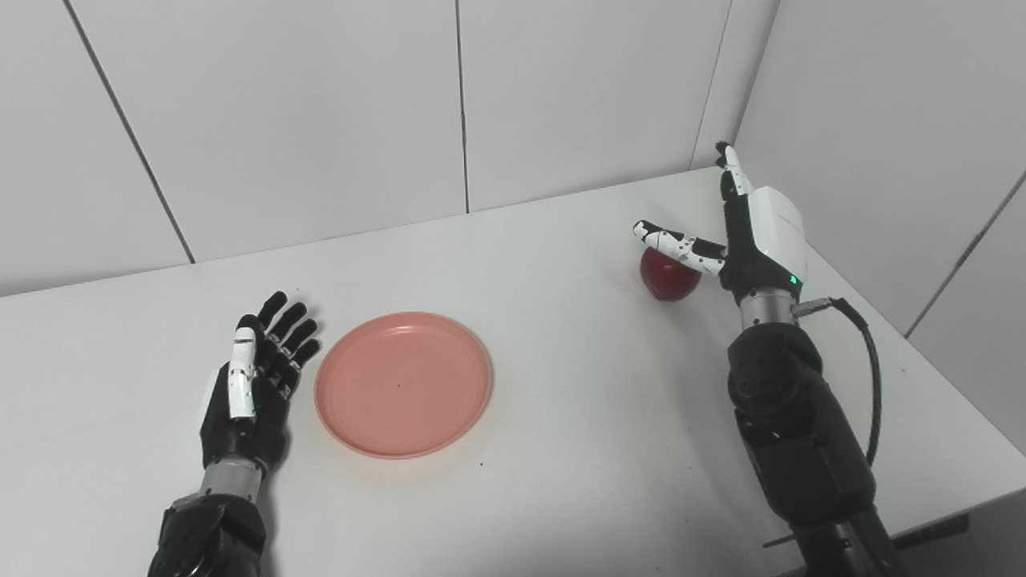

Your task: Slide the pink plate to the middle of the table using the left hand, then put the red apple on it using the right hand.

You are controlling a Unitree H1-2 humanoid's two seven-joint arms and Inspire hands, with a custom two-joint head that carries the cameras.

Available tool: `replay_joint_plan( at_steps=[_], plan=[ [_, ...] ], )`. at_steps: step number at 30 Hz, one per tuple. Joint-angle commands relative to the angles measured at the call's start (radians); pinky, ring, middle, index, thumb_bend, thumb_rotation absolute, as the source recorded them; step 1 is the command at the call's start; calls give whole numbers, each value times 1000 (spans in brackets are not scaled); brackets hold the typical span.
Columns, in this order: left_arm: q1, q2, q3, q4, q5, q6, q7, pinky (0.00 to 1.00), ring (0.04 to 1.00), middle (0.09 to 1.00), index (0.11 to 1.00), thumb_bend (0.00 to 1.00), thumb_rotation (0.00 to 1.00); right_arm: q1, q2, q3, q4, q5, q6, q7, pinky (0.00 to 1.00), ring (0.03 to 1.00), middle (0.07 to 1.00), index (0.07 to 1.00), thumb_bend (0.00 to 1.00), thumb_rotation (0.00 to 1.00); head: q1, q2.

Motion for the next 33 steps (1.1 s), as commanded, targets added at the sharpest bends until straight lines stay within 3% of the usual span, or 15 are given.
replay_joint_plan(
  at_steps=[1,14,33],
  plan=[
    [20,-4,2,13,-3,49,18,885,876,884,870,372,1000,-38,-31,-1,-11,1,-5,1,760,889,934,973,1000,634,2,1],
    [21,4,-1,19,2,36,13,880,875,884,871,372,1000,-53,-53,16,69,36,-10,9,781,897,937,973,1000,632,11,8],
    [24,8,2,10,-7,54,7,883,879,891,876,374,1000,-66,-67,31,116,52,0,10,777,896,942,955,1000,531,11,22]
  ],
)
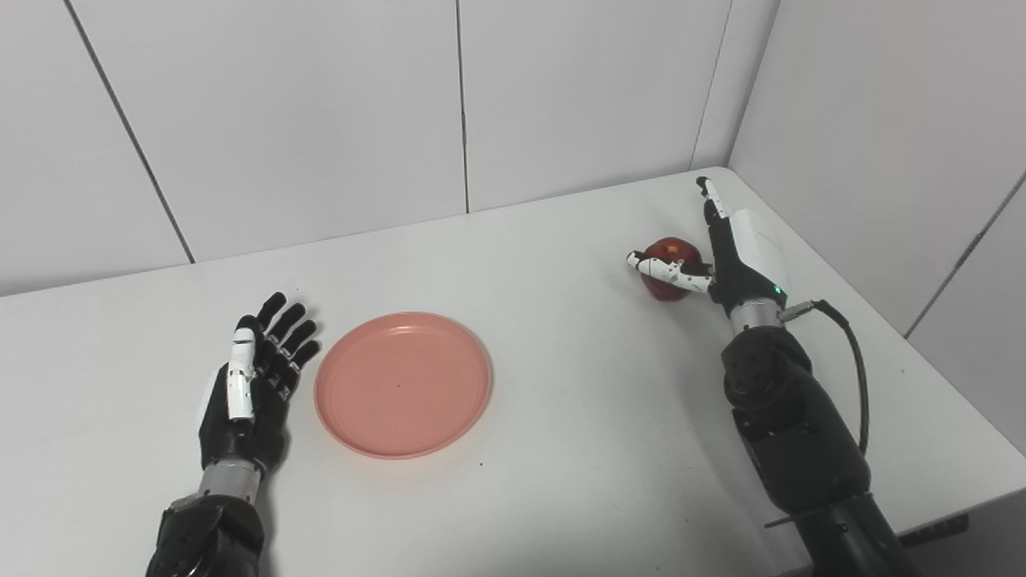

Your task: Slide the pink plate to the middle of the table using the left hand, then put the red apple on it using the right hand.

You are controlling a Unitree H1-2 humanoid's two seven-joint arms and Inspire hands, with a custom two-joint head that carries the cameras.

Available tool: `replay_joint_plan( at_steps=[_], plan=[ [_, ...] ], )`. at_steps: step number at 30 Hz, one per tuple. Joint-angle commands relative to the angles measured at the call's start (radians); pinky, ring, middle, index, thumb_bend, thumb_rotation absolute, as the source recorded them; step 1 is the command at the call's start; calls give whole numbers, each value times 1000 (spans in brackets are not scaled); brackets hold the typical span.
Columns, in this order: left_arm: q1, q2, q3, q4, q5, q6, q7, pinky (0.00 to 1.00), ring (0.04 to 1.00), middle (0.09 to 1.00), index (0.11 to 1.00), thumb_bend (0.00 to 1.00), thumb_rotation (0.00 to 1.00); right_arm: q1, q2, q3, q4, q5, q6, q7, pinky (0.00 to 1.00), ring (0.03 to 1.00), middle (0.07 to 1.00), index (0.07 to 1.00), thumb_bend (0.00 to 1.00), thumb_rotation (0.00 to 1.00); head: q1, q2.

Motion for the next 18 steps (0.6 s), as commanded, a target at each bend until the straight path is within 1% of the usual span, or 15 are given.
replay_joint_plan(
  at_steps=[1,12,15,18],
  plan=[
    [22,4,0,14,-4,50,11,882,878,890,875,375,1000,-47,-29,-4,-14,2,-3,-3,777,896,941,953,1000,529,1,1],
    [23,6,2,9,-6,51,9,890,883,893,875,371,1000,-46,-34,4,-4,16,-11,5,778,896,939,954,1000,521,2,6],
    [23,8,2,7,-5,55,9,883,877,888,871,374,1000,-46,-32,6,-3,21,-11,7,775,893,938,952,1000,502,0,11],
    [24,8,1,4,-6,58,8,882,877,888,872,375,1000,-45,-36,18,-7,10,9,20,781,899,945,957,1000,523,0,12]
  ],
)
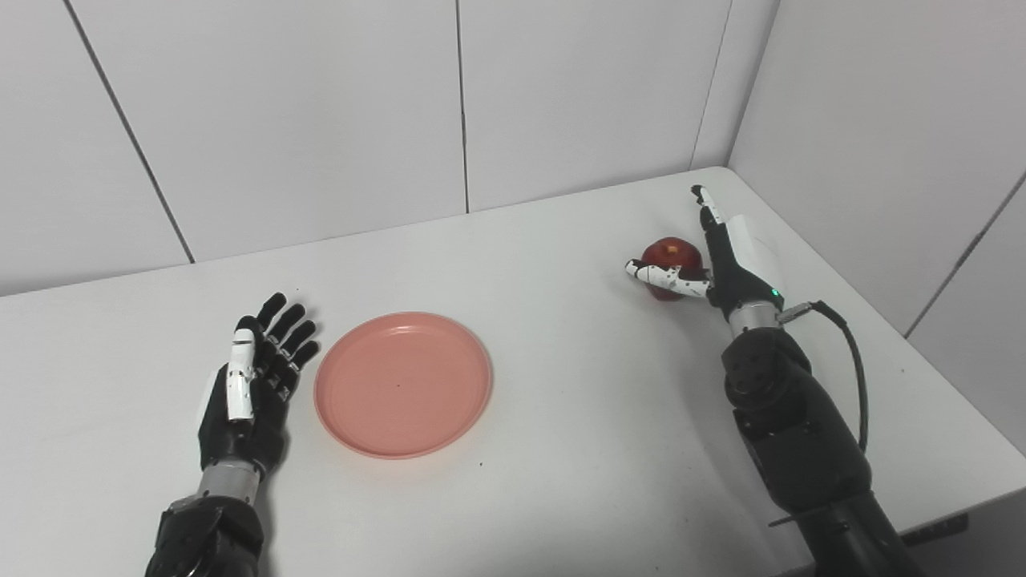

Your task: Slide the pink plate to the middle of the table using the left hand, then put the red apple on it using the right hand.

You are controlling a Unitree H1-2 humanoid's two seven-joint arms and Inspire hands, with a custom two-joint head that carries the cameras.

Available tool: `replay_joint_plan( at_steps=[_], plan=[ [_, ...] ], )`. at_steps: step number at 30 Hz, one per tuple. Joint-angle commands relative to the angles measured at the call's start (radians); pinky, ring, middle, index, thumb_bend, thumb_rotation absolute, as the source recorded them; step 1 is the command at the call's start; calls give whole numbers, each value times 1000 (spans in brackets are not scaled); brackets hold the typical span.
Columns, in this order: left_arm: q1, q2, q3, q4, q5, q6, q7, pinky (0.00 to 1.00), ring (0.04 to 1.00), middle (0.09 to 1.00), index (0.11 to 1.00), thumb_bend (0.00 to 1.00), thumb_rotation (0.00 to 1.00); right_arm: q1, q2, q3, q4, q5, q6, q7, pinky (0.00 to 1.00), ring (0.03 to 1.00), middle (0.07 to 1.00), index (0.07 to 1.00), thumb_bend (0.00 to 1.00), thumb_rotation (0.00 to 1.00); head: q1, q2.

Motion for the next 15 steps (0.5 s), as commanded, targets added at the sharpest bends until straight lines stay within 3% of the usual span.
replay_joint_plan(
  at_steps=[1,15],
  plan=[
    [21,6,1,9,-6,55,8,881,876,887,871,374,1000,-45,-27,2,-24,-11,8,0,781,899,945,957,1000,520,2,0],
    [23,2,1,-1,-5,66,10,883,877,886,868,377,1000,-48,-29,14,1,-6,11,5,773,894,941,954,1000,473,6,5]
  ],
)
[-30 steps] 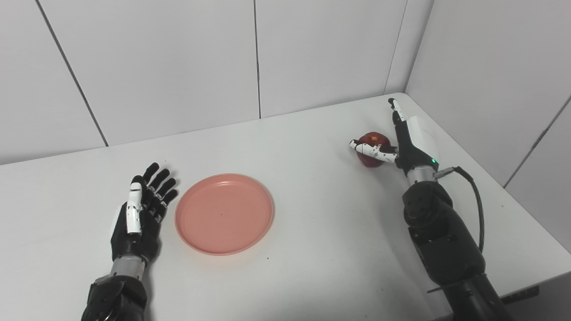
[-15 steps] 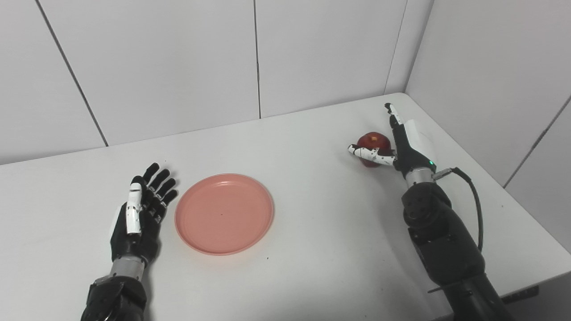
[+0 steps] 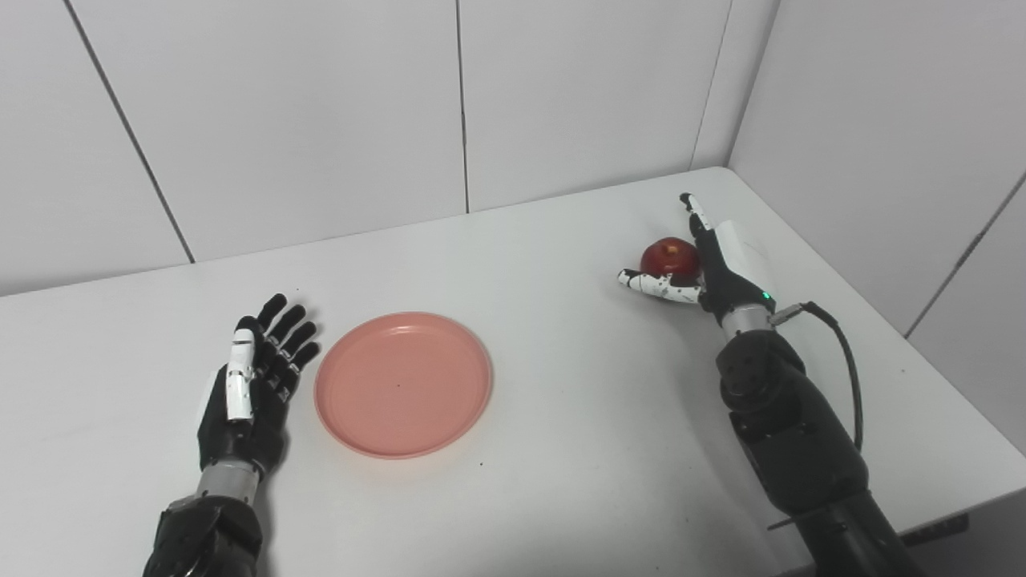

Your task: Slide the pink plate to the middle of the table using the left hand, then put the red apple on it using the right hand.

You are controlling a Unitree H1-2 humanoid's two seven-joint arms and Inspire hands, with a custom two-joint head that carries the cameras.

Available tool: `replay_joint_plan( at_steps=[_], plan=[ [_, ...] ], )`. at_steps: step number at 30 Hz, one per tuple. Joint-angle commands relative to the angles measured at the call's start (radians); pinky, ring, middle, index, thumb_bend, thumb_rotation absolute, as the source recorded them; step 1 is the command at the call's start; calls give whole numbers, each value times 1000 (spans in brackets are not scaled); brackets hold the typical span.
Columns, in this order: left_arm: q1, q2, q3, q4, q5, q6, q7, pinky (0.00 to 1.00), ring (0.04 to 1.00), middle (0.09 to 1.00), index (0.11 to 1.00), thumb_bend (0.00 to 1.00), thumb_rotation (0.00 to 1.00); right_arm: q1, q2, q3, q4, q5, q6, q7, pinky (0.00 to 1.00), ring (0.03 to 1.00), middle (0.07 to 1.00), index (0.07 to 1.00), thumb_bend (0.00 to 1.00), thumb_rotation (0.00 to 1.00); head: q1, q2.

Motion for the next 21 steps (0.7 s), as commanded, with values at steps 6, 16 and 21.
replay_joint_plan(
  at_steps=[6,16,21],
  plan=[
    [23,3,-1,6,-3,42,9,882,876,884,867,373,1000,-52,-31,3,9,-16,-9,-23,767,887,934,948,1000,482,0,2],
    [26,3,0,1,-5,49,10,878,875,883,865,377,1000,-55,-28,-3,34,-21,-2,-51,759,880,930,942,1000,469,1,6],
    [26,3,0,-2,-5,54,11,879,876,884,868,377,1000,-61,-23,-10,53,-12,-13,-70,746,870,920,931,1000,447,1,6]
  ],
)
